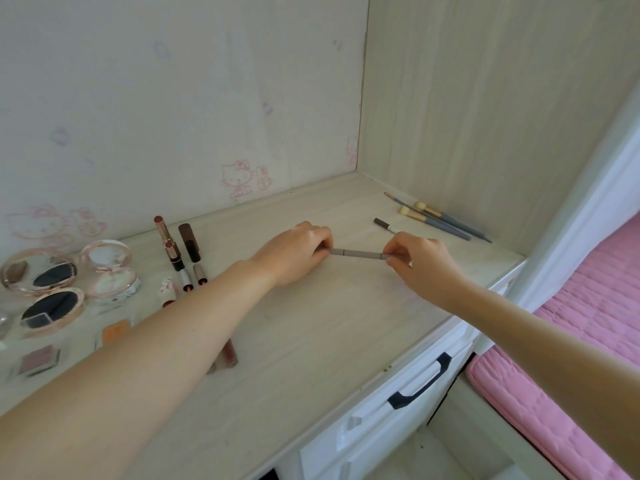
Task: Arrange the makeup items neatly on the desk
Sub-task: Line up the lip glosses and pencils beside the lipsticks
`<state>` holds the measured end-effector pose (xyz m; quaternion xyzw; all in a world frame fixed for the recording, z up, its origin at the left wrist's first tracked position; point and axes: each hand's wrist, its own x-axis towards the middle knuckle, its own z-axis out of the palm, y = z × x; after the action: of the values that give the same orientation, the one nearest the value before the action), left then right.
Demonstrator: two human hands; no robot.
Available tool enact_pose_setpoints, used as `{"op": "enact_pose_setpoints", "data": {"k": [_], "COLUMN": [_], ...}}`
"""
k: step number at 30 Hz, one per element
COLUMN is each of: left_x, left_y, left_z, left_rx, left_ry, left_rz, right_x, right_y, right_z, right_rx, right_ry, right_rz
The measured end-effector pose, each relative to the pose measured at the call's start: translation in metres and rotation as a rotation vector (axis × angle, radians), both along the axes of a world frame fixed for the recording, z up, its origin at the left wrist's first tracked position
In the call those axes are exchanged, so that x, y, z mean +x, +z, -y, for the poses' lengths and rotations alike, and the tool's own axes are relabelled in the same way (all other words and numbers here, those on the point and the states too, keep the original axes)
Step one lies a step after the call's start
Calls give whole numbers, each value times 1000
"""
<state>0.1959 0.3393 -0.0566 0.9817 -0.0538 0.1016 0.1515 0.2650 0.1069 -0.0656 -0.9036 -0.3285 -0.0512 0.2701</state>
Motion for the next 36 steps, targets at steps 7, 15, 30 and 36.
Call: {"op": "enact_pose_setpoints", "data": {"k": [7, 15, 30, 36], "left_x": [-56, -135, -286, -328], "left_y": [16, 35, 13, -3], "left_z": [-26, -58, -116, -128], "left_rx": [-31, -44, -21, -67], "left_ry": [14, 72, 301, 422], "left_rz": [151, 254, 405, 437], "right_x": [-40, -94, -194, -229], "right_y": [26, 45, 31, 20], "right_z": [-27, -69, -164, -191], "right_rx": [361, 517, 449, 479], "right_ry": [-43, 79, 291, 366], "right_rz": [-288, -478, -686, -748]}}
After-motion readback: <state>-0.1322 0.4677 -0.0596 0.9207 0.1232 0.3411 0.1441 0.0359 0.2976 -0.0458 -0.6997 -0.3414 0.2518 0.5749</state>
